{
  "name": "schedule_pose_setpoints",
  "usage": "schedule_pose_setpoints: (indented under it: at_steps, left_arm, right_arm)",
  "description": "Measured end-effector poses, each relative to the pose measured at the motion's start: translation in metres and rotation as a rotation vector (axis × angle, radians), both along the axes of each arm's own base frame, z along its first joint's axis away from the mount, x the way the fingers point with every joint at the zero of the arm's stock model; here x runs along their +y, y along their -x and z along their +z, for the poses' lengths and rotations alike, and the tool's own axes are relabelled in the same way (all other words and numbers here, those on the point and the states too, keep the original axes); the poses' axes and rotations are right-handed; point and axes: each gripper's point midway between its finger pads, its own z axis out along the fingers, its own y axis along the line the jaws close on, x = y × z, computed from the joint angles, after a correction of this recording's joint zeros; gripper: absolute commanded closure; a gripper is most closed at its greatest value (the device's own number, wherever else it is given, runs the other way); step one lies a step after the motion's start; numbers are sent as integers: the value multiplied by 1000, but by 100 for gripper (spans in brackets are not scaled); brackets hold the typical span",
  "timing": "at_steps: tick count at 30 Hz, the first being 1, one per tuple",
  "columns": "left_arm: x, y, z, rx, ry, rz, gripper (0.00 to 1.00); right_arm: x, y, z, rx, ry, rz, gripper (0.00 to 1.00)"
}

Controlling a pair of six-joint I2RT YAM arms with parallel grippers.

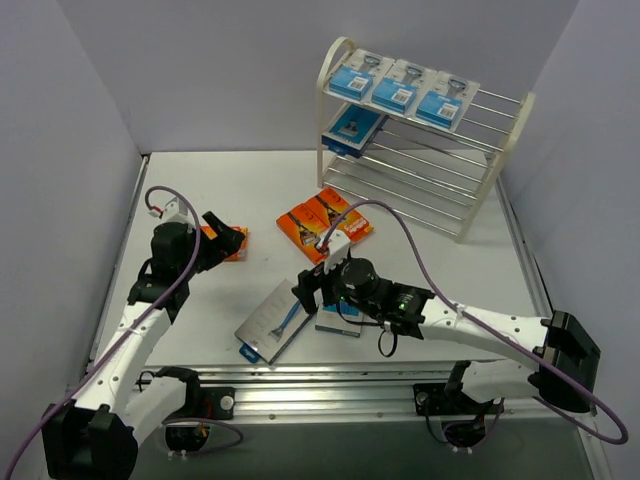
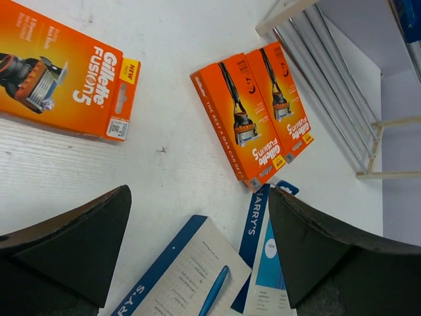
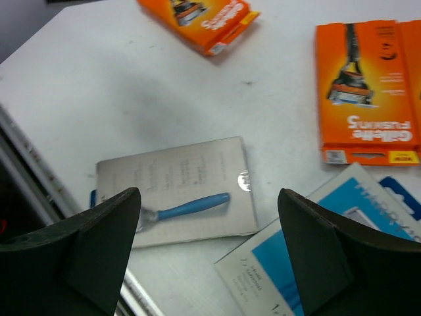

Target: Place and organize the shaving razors onto the shelf

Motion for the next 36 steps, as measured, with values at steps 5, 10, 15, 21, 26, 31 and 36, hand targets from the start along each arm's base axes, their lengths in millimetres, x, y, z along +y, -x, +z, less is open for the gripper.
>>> schedule_pose_setpoints:
  at_steps: [5, 10, 15, 21, 26, 31, 36]
  left_arm:
    - [17, 12, 3, -25, 17, 73, 6]
    - [26, 23, -2, -22, 33, 119, 6]
    - [30, 28, -11, -17, 34, 143, 6]
    - [34, 33, -22, 0, 27, 156, 6]
    - [34, 35, -25, -1, 28, 159, 6]
    - [35, 36, -32, 11, 28, 162, 6]
    - [40, 37, -36, 15, 25, 190, 6]
  right_arm:
    - [26, 48, -5, 28, 11, 162, 18]
    - [47, 84, -30, 68, 68, 272, 18]
    - [61, 103, -75, 106, 185, 321, 19]
    - [71, 112, -110, 130, 276, 344, 18]
    - [88, 111, -111, 123, 280, 356, 18]
    - [99, 109, -122, 121, 302, 352, 19]
    - [101, 100, -129, 97, 331, 310, 19]
